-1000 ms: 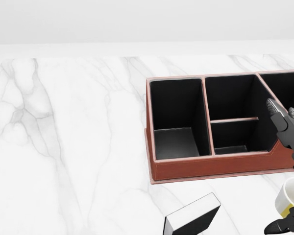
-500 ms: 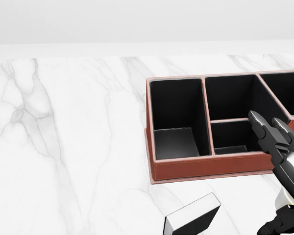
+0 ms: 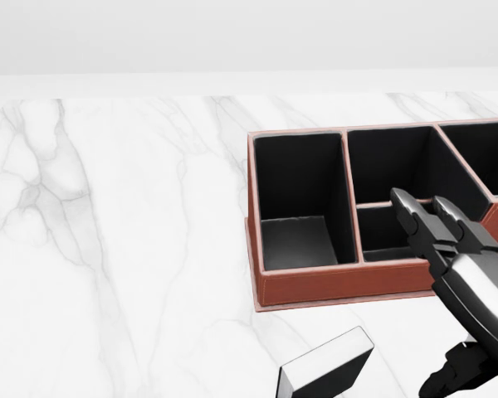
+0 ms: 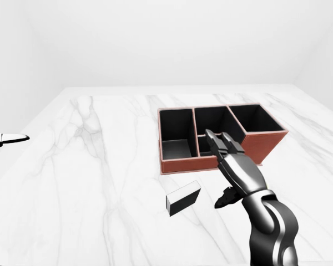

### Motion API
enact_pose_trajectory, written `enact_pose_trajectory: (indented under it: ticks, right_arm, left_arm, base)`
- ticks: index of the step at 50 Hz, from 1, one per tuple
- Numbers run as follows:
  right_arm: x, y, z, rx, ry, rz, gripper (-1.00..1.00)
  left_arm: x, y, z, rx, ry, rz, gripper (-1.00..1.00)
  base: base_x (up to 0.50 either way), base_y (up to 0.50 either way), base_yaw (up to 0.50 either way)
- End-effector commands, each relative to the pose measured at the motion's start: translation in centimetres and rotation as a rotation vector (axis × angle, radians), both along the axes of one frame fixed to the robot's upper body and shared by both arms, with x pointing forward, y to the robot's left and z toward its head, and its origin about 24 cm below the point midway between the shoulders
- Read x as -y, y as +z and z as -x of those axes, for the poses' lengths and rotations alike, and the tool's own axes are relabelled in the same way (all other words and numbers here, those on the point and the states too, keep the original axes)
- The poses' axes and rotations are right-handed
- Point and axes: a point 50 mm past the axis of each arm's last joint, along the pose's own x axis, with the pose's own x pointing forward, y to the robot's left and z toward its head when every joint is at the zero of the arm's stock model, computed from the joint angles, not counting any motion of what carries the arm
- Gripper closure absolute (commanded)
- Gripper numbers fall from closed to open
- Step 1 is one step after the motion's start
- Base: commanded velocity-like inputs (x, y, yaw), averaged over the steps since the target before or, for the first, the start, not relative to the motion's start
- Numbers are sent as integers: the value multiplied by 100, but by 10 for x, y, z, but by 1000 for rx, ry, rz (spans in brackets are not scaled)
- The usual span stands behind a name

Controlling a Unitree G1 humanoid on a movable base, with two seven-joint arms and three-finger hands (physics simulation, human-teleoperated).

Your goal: Pick up the book and place it in the caddy.

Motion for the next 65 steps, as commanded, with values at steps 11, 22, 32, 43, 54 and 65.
enact_pose_trajectory:
  ticks: [11,22,32,43,54,65]
  right_arm:
    - [-8,-2,6,-4,8,13,-100]
    - [-15,-10,4,-41,6,37,-100]
    - [-25,-23,10,-106,-2,79,-100]
    - [-34,-30,17,-145,-1,123,-100]
    - [-49,-33,37,-177,16,147,-100]
    - [-63,-30,32,-153,74,194,-100]
  left_arm:
    - [-1,1,1,4,2,4,-100]
    - [-2,1,3,9,9,7,-100]
    - [-2,2,28,38,16,-33,-100]
    - [0,8,54,88,17,-78,-100]
    - [9,11,81,121,5,-149,-100]
    - [11,11,82,115,8,-164,-100]
  base:
    - [0,0,0]
    - [0,0,0]
    - [0,0,0]
    - [0,0,0]
    - [0,0,0]
    - [0,0,0]
